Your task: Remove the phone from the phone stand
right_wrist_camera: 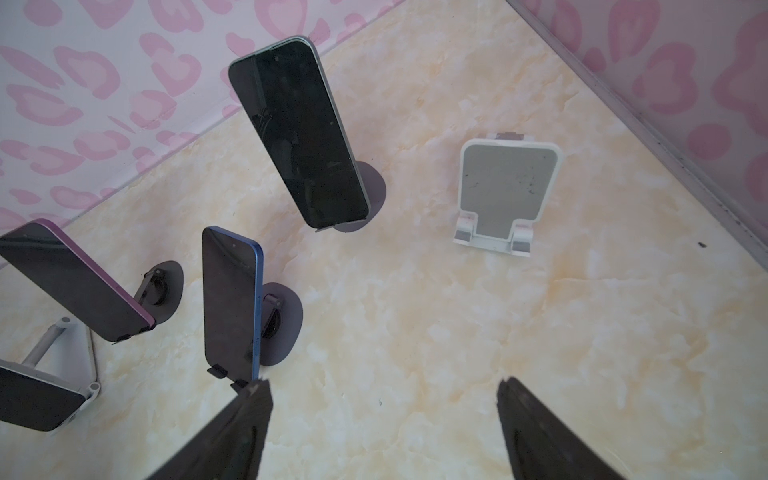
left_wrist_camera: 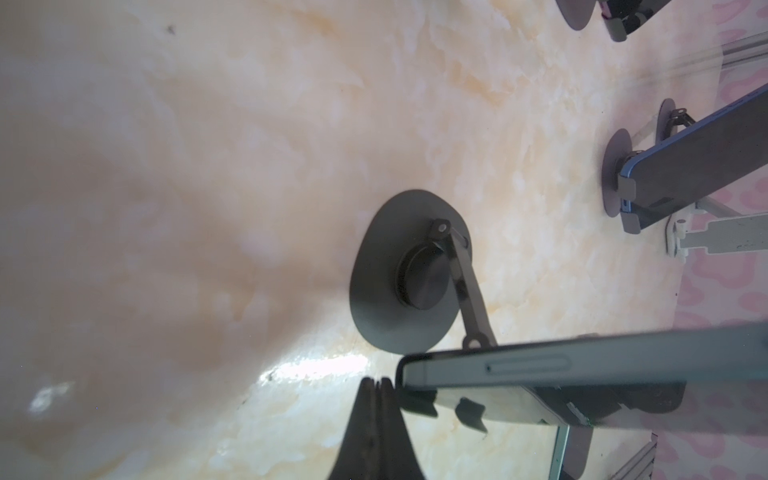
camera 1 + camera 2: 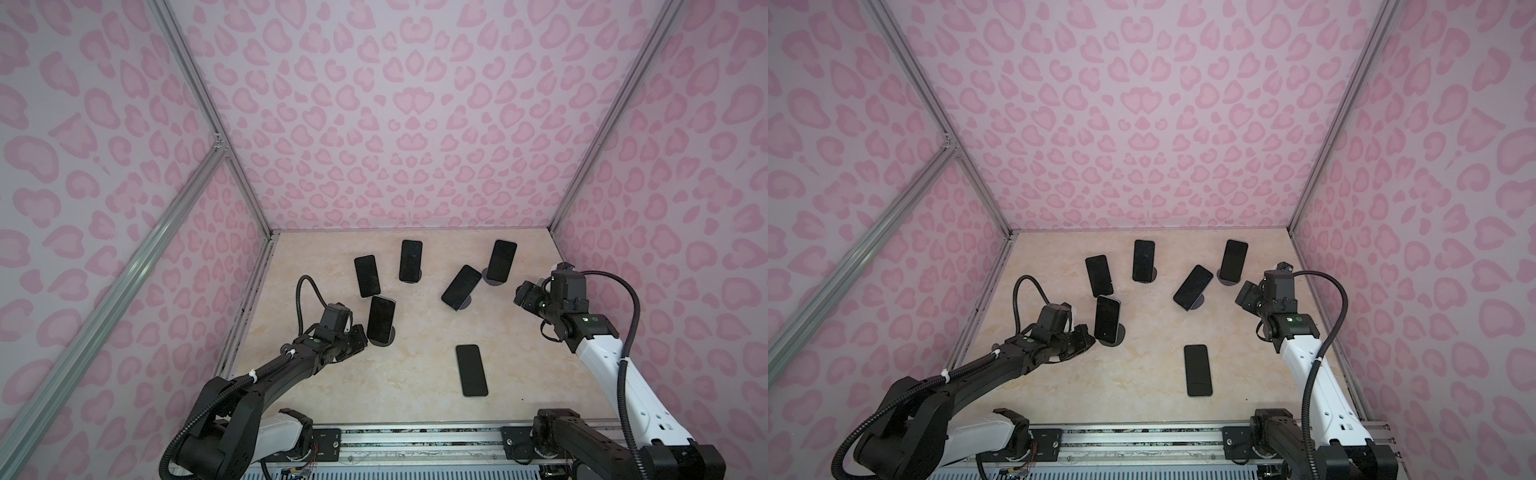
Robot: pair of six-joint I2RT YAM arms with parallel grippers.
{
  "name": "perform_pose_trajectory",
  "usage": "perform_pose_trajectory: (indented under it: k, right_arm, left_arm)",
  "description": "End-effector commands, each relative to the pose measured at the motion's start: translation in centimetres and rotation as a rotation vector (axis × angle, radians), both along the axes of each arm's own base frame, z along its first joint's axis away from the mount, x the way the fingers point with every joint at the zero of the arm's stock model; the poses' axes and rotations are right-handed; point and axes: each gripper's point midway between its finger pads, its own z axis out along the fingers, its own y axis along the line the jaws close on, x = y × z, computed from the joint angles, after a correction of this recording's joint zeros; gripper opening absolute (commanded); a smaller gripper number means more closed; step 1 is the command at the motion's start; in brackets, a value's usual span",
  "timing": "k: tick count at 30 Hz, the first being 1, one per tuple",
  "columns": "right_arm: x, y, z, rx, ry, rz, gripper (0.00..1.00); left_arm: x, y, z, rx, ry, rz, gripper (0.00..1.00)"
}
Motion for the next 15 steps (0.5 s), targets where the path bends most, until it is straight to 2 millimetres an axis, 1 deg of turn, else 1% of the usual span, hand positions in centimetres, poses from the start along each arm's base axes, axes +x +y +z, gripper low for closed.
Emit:
perform_pose_trajectory:
  k: [1,7,15]
  right_arm:
    - [0.12,-0.15,-0.16,-0.015,-0.002,0.000,0.87]
    - [0.07,-0.12,-0.60,-0.012,0.004,0.001,0.87]
    - [-0.04,-0.15,-0.50,-0.017,0.002,0.004,0.87]
  left_arm:
    - [0.27,-0.25,0.18,-0.009,-0.017,0.002,0.04]
    - [0.19,-0.47,0.23,-0.009,-0.022,-0.004,0.04]
    - [0.30,-0.93,0.37,-0.008,-0.029,-0.013,0.04]
